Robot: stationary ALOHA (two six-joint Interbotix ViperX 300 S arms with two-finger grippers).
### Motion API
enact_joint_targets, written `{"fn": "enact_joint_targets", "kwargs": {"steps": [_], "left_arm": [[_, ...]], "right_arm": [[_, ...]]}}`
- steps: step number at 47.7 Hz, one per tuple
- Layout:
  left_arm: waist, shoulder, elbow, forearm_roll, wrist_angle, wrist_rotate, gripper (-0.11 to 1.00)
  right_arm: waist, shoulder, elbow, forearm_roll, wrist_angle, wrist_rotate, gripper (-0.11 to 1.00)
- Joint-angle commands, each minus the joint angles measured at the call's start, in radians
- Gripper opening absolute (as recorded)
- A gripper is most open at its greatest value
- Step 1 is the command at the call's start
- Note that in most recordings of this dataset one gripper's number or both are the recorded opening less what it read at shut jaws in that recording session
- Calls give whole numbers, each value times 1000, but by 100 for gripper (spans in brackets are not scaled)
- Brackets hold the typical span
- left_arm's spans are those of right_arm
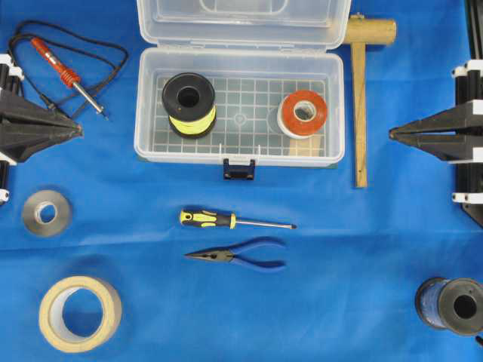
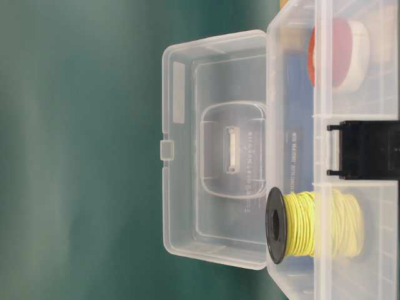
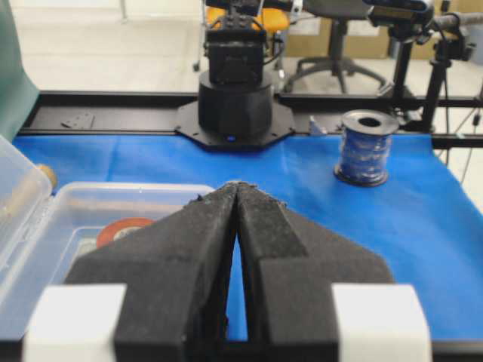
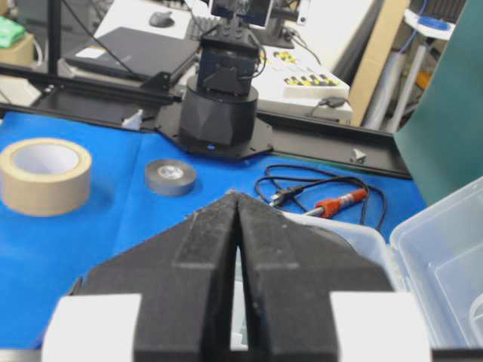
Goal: Close the tool box with the left arm.
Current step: 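Move the left gripper up behind the raised clear lid of the box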
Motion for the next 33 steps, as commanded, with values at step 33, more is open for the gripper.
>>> {"fn": "enact_joint_targets", "kwargs": {"steps": [33], "left_arm": [[400, 244, -387, -31, 324, 63, 18]], "right_arm": [[-11, 6, -49, 5, 69, 6, 0]]}}
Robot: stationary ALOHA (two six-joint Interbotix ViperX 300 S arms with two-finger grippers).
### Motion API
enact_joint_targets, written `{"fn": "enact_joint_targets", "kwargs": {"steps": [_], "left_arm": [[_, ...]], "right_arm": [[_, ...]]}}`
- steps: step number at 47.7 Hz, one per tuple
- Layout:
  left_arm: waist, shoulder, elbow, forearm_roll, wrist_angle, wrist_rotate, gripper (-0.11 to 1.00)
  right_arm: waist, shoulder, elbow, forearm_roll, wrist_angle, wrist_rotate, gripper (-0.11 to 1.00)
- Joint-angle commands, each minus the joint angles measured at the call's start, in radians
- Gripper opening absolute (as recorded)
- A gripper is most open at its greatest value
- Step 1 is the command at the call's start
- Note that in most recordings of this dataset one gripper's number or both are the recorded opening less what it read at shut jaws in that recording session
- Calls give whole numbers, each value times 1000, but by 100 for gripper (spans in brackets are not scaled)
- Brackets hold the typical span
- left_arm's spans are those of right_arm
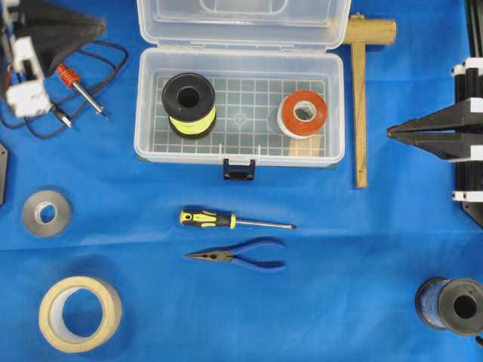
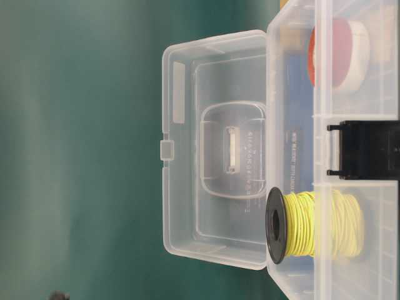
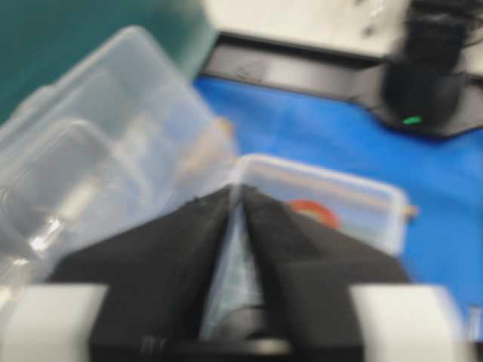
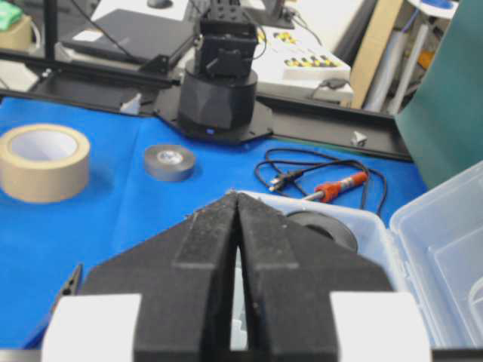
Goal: Close the tool box with the left arm.
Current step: 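Move the left gripper up behind the raised clear lid of the box, then push the clear lid forward and down with the left gripper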
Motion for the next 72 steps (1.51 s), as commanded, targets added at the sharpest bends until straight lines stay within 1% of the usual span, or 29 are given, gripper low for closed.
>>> {"fn": "enact_joint_targets", "kwargs": {"steps": [1, 6, 7, 9, 11, 13, 15, 19, 28, 36, 45, 51, 64, 72], "left_arm": [[51, 58, -84, 3, 18, 25, 23], [115, 147, -152, 3, 26, 61, 53], [126, 166, -163, 3, 26, 69, 61], [149, 202, -187, 3, 28, 83, 73], [170, 239, -210, 3, 31, 98, 82], [193, 278, -238, 3, 38, 121, 88], [215, 327, -276, 3, 57, 166, 88], [249, 407, -350, 3, 103, 181, 87], [305, 591, -535, 9, 247, 187, 90], [334, 724, -637, 9, 327, 187, 90], [334, 824, -680, 11, 382, 186, 90], [330, 842, -678, 11, 410, 184, 90], [252, 822, -686, 11, 457, 186, 90], [219, 776, -683, 11, 491, 186, 90]], "right_arm": [[-2, 6, -26, 3, 5, 2, 0], [-3, 8, -25, 3, 15, 0, 0], [-2, 8, -25, 3, 18, 0, 0], [-2, 9, -25, 3, 25, 0, 0], [-2, 9, -25, 3, 28, 2, 0], [-2, 11, -25, 5, 32, 2, 0], [-3, 12, -23, 3, 35, 2, 0], [-2, 15, -23, 3, 41, 2, 0], [-2, 29, -20, 5, 57, 3, 0], [-2, 41, -18, 3, 57, 3, 0], [-3, 43, -17, 5, 64, 3, 0], [-3, 41, -17, 5, 67, 3, 0], [-6, 44, -17, 3, 67, 2, 0], [-11, 46, -17, 3, 67, 2, 0]]}}
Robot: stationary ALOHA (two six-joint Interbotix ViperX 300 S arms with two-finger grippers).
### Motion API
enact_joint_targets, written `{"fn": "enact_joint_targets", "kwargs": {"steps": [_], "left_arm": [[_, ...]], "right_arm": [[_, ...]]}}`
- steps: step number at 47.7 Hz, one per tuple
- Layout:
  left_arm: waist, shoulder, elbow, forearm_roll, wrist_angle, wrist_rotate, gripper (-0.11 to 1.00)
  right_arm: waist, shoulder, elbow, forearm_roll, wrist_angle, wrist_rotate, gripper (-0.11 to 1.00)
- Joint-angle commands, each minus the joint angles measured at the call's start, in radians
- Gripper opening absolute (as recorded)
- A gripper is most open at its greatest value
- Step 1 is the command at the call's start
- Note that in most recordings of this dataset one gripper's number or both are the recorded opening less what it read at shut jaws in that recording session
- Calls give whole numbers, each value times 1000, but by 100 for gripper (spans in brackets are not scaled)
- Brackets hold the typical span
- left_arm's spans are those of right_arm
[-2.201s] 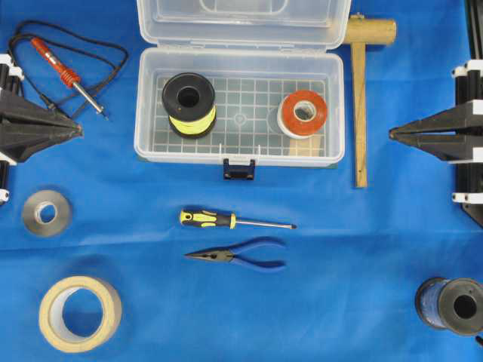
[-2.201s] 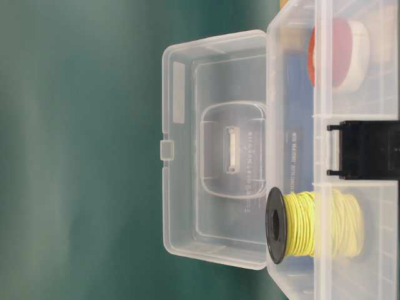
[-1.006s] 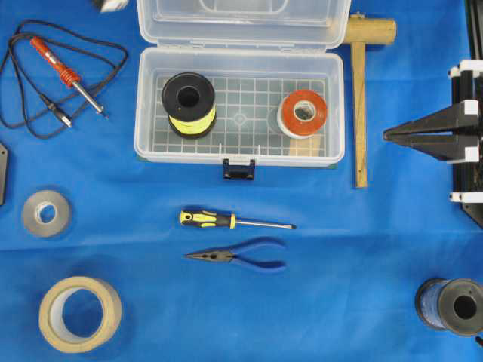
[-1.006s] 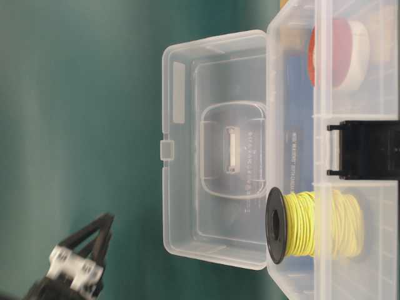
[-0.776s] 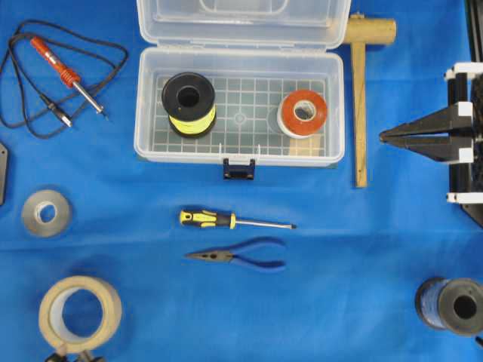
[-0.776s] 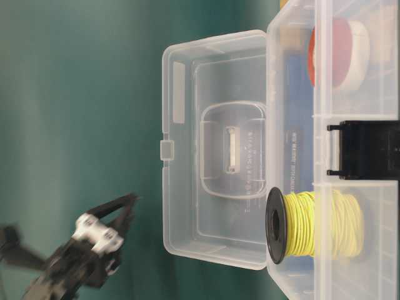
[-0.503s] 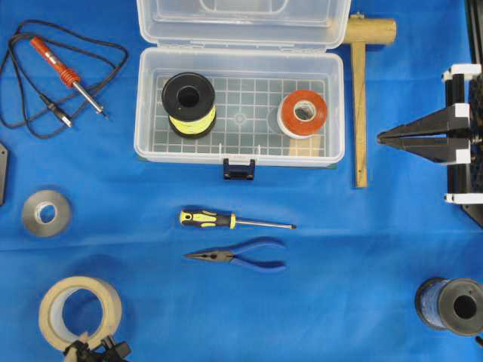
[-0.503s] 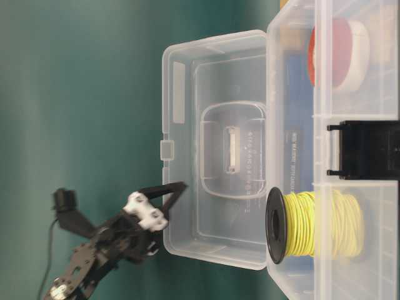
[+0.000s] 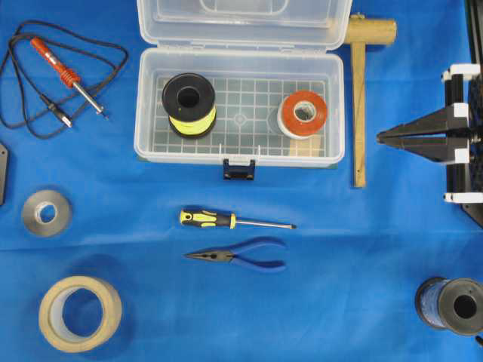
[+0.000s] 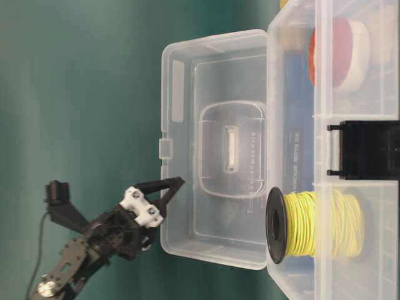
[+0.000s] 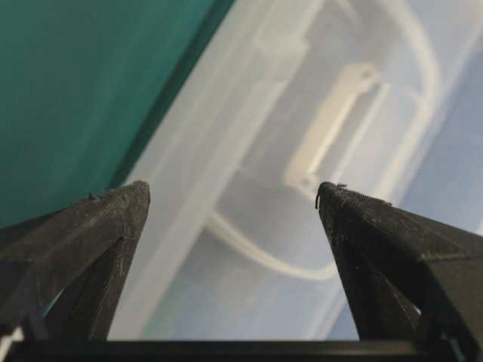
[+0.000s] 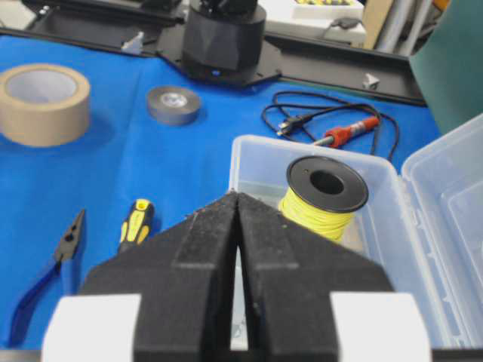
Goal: Close the tool box with the left arm.
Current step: 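Push the clear lid forward and down with the left gripper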
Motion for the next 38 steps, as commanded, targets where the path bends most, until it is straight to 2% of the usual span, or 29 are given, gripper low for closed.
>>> {"fn": "enact_joint_targets", "kwargs": {"steps": [1, 14, 29, 38], "left_arm": [[-60, -49, -11, -5, 28, -2, 90], [-126, -138, 11, -6, 103, -11, 90], [-232, -255, 109, -12, 143, -48, 90], [-331, -318, 189, -14, 143, -115, 90]], "right_arm": [[-3, 6, -17, 2, -5, 2, 0], [-3, 8, -17, 2, -6, 2, 0], [-3, 8, -18, 2, -9, 2, 0], [-3, 8, -20, 0, -9, 2, 0]]}}
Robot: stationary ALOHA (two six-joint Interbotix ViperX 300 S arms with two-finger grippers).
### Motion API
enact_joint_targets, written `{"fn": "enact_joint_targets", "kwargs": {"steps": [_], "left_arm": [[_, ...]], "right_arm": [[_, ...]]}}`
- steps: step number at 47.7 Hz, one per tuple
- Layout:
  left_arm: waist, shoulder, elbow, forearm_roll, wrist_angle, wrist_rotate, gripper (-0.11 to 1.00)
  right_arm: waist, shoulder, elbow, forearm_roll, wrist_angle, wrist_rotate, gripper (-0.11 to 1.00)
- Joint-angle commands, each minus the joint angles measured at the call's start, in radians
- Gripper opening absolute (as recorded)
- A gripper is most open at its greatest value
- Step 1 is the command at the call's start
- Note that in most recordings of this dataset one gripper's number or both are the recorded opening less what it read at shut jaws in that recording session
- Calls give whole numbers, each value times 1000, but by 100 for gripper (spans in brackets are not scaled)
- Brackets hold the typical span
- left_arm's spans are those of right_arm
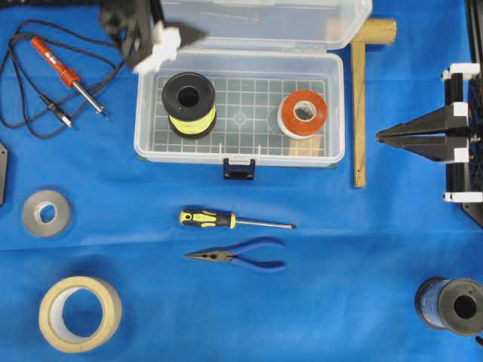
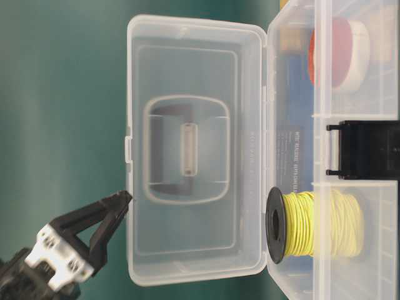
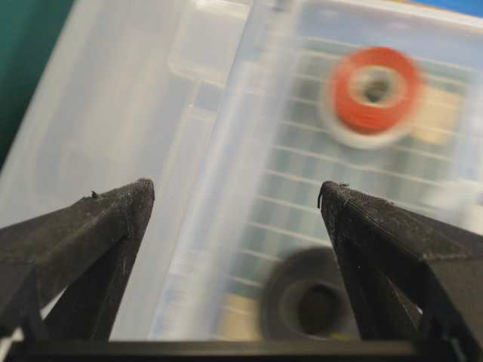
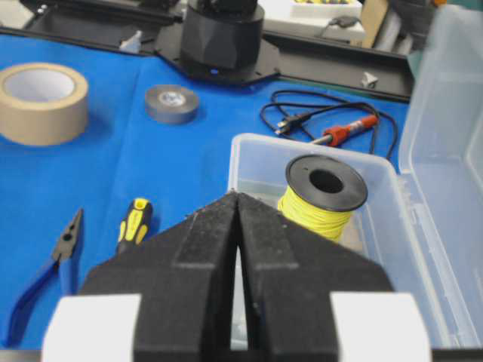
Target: Close the tool box with the left arm.
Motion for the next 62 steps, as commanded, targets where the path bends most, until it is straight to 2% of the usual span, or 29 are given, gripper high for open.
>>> {"fn": "enact_joint_targets", "kwargs": {"steps": [1, 15, 24, 32, 41, 52, 62], "left_arm": [[-46, -21, 26, -6, 11, -29, 90], [-285, -94, 120, -6, 11, -179, 90], [-376, -149, 141, -8, 2, -235, 90], [-380, -233, 173, 0, -25, -225, 90], [-367, -394, 284, 9, -172, -181, 90], [-362, -617, 491, 6, -373, -97, 90], [-357, -778, 687, 6, -508, -89, 90]], "right_arm": [[-2, 5, -18, 2, -8, 0, 0], [-2, 5, -21, -2, -6, -9, 0], [-2, 2, -25, -5, -9, -12, 0], [-2, 0, -26, -5, -9, -12, 0], [-2, -6, -28, -6, -18, -11, 0], [-2, -21, -31, -6, -20, -11, 0], [-2, -28, -31, -6, -26, -11, 0]]}}
